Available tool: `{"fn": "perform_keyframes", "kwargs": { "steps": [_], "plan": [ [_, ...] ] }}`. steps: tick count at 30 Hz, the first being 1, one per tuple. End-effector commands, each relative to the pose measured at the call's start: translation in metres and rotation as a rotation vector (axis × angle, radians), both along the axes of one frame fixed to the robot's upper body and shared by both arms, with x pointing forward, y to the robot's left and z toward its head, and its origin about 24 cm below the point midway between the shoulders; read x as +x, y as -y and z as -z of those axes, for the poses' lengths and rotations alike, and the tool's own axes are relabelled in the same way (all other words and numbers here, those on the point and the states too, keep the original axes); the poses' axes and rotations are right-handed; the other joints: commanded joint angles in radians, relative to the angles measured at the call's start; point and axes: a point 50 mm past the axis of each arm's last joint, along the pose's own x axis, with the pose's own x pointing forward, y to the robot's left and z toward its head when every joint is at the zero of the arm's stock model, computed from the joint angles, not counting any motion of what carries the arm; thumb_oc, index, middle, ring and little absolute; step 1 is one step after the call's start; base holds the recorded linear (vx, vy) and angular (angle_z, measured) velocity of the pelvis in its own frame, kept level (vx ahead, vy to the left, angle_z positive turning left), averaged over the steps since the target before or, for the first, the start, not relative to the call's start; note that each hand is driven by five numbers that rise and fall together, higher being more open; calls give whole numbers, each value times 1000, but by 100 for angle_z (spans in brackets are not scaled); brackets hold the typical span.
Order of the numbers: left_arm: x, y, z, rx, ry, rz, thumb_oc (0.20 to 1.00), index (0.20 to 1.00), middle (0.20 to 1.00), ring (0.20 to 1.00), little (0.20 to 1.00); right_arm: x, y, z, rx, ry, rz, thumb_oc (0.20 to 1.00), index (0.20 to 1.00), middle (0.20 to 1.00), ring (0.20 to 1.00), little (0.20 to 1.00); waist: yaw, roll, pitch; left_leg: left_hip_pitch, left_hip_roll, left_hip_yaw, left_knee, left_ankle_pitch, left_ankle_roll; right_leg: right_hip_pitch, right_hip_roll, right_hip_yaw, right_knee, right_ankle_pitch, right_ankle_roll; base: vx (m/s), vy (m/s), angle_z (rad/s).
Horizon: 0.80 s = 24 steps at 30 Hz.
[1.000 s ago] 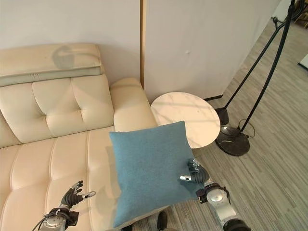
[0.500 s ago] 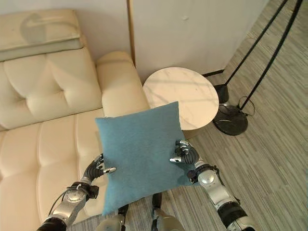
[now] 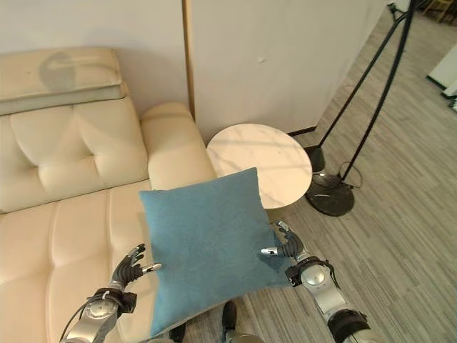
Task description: Pick up all the scattered cushions and arrange them neatly on the sofa.
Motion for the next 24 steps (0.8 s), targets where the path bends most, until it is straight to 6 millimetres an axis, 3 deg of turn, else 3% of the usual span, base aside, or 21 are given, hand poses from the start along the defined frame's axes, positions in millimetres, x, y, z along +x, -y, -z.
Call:
{"fn": "perform_keyframes", "kwargs": {
  "steps": [1,4,5,6,7,8,9,15,19,24],
  "plan": [
    [44,15,-35,-51,179,38,1000,1000,1000,1000,1000,37,-28,-37,100,141,-39,1000,1000,1000,1000,1000,35,-4,81,12,-42,38,16,-82,-5,-20,-58,4,84,-110,85,-160,-12,30],
    [59,36,-47,-98,235,70,1000,1000,1000,1000,1000,50,-65,-53,200,193,-107,1000,1000,1000,1000,1000,42,9,110,-21,-43,39,27,-68,-8,-49,-58,-2,92,-103,82,-108,1,6],
    [59,36,-47,-98,235,69,1000,1000,1000,1000,1000,51,-65,-54,200,193,-107,1000,1000,1000,1000,1000,41,9,110,-21,-43,39,27,-68,-8,-49,-58,-2,93,-103,82,-63,-5,-1],
    [65,49,-55,-128,271,89,1000,1000,1000,1000,1000,51,-90,-61,285,216,-157,909,909,909,909,909,40,11,118,-29,-41,42,30,-61,-10,-55,-56,-2,94,-103,82,-45,-5,-5],
    [66,55,-57,-147,285,98,1000,1000,1000,1000,1000,48,-102,-63,328,223,-183,699,699,699,699,699,37,12,119,-31,-39,42,29,-59,-12,-56,-55,-3,95,-103,81,-48,-2,-6],
    [68,60,-62,-167,306,105,1000,1000,1000,1000,1000,45,-111,-66,369,232,-212,341,341,341,341,341,34,11,117,-29,-38,41,26,-58,-12,-55,-55,-1,95,-103,81,0,0,0],
    [68,63,-64,-179,318,108,200,200,200,200,200,41,-118,-69,402,243,-234,200,200,200,200,200,31,11,115,-26,-37,41,25,-58,-12,-53,-54,-1,95,-104,81,0,0,0],
    [64,67,-84,-278,423,77,200,200,200,200,200,13,-124,-74,588,274,-270,200,200,200,200,200,-1,3,81,12,-33,61,12,-71,-9,-23,-50,15,84,-108,85,24,46,0],
    [57,60,-94,-341,483,20,200,200,200,200,200,-9,-114,-68,650,248,-282,200,200,200,200,200,-25,-6,37,54,-34,83,4,-88,-4,11,-47,38,61,-96,93,30,69,-14],
    [49,59,-104,-361,534,20,200,200,200,200,200,-19,-100,-59,713,221,-198,200,200,200,200,200,-41,-8,5,86,-39,101,5,-103,7,32,-48,62,57,-87,104,-1,108,-22]
  ]
}}
